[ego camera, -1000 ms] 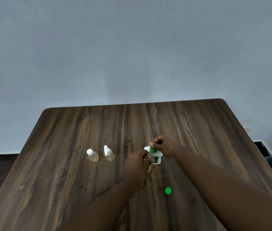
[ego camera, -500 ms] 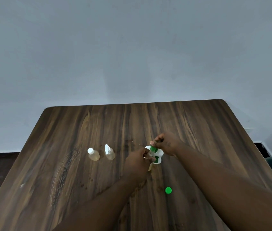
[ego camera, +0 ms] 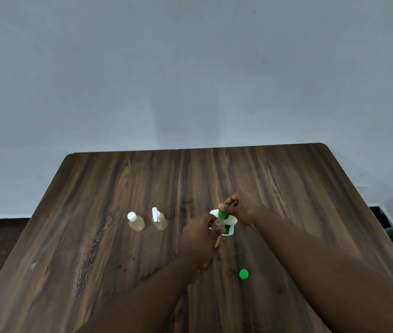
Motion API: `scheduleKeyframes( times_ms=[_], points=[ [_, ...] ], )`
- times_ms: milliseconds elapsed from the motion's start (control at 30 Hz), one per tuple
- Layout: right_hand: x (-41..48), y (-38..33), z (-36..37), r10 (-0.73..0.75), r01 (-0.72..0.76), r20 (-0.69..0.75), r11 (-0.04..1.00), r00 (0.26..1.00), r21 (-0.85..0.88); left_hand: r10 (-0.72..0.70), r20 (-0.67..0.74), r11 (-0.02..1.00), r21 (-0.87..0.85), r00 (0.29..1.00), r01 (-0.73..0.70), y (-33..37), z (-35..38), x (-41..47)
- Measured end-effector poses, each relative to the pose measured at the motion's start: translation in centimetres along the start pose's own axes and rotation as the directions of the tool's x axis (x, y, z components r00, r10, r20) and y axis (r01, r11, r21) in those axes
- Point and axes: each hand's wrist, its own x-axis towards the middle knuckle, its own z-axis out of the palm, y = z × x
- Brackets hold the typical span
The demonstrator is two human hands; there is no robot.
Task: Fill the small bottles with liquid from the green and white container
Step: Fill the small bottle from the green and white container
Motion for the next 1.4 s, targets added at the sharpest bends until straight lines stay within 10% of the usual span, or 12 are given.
scheduleKeyframes(
  times_ms=[1400],
  points=[
    [-0.4,-0.8,-0.2,0.036,-0.034,0.018,0.997,0.999,-0.076,0.013,-0.001,1.0,0.008,1.0,-0.013,-0.2,0.2,0.1]
  ],
)
